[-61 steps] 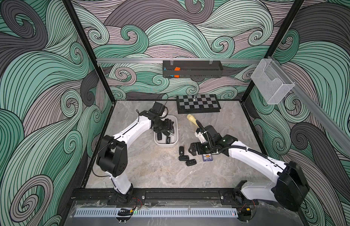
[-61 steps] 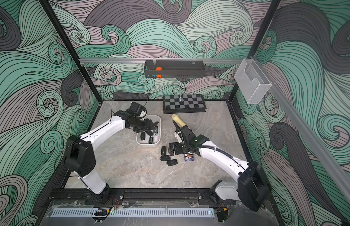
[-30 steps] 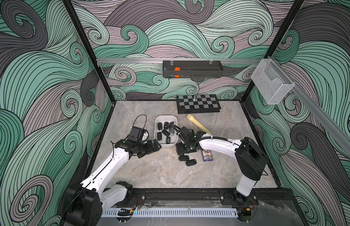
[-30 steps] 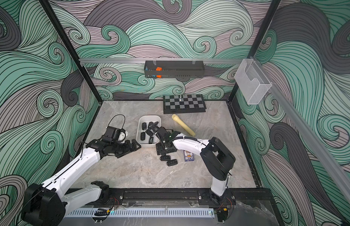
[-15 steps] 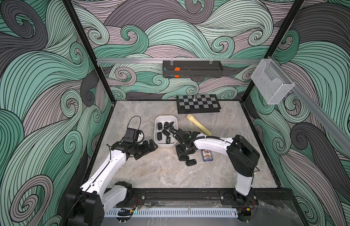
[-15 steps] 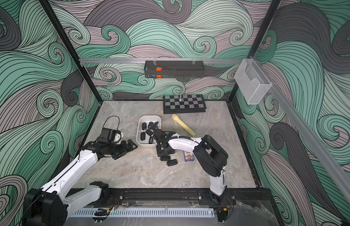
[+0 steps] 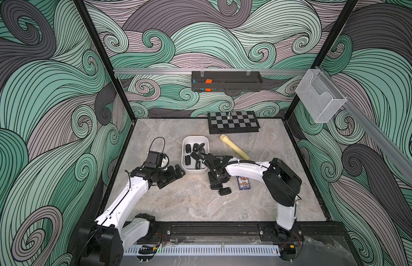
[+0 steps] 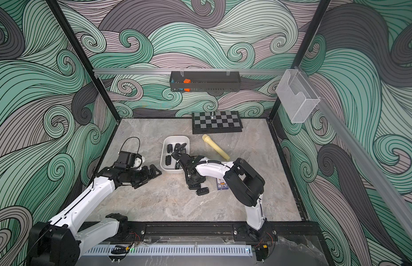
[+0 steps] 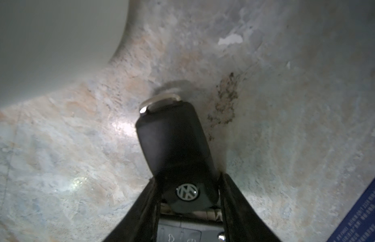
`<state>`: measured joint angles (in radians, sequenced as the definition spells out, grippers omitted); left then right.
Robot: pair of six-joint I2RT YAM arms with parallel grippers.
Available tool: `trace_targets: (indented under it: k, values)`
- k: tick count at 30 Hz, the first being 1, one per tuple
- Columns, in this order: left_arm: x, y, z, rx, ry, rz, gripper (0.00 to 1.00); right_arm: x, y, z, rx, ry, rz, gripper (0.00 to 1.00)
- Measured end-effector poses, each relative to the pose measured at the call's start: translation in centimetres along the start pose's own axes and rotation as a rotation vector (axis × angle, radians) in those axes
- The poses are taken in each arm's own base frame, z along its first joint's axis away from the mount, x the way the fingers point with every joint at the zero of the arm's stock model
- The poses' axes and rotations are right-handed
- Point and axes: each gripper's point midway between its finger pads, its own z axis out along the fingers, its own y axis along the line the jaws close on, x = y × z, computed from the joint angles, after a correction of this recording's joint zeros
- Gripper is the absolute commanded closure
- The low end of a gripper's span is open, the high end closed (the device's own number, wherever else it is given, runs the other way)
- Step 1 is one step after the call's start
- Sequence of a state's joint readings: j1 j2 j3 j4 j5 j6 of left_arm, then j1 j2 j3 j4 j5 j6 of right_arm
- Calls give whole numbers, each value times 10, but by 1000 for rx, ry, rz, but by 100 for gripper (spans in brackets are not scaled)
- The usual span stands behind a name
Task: Place the car key into the storage box
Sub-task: Pick up the car key from the center of the board, then place the car key in the storage box.
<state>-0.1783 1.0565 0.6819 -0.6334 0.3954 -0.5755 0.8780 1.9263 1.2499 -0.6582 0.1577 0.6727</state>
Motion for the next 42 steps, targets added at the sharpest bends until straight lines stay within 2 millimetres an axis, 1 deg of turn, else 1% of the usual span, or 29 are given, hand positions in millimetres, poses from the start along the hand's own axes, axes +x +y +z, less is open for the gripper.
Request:
trace_targets:
  k: [8, 12, 21, 24, 30, 35, 38, 42]
  values:
    - [0, 0, 0, -1, -1, -2, 1, -1, -2, 0, 13, -1, -6, 67]
    - [-1, 1, -1, -1, -4, -6, 1, -2, -1, 0, 14, 0, -17, 73]
    - [-1, 1, -1, -1, -4, -8, 1, -5, -5, -3, 12, -7, -31, 73]
    - [-1, 2, 1, 0, 3, -12, 1, -7, -11, -13, 6, -27, -21, 73]
    - [1, 3, 8, 4, 38, -31, 1, -16, -19, -54, -48, -118, 7, 74]
    - [-1, 1, 12, 15, 49, -41, 1, -21, -21, -86, -98, -189, 19, 74]
    - [-4, -2, 12, 19, 51, -42, 1, -23, -20, -99, -122, -221, 23, 74]
    - [-15, -9, 8, 35, 34, -39, 1, -30, -16, -109, -142, -241, 25, 74]
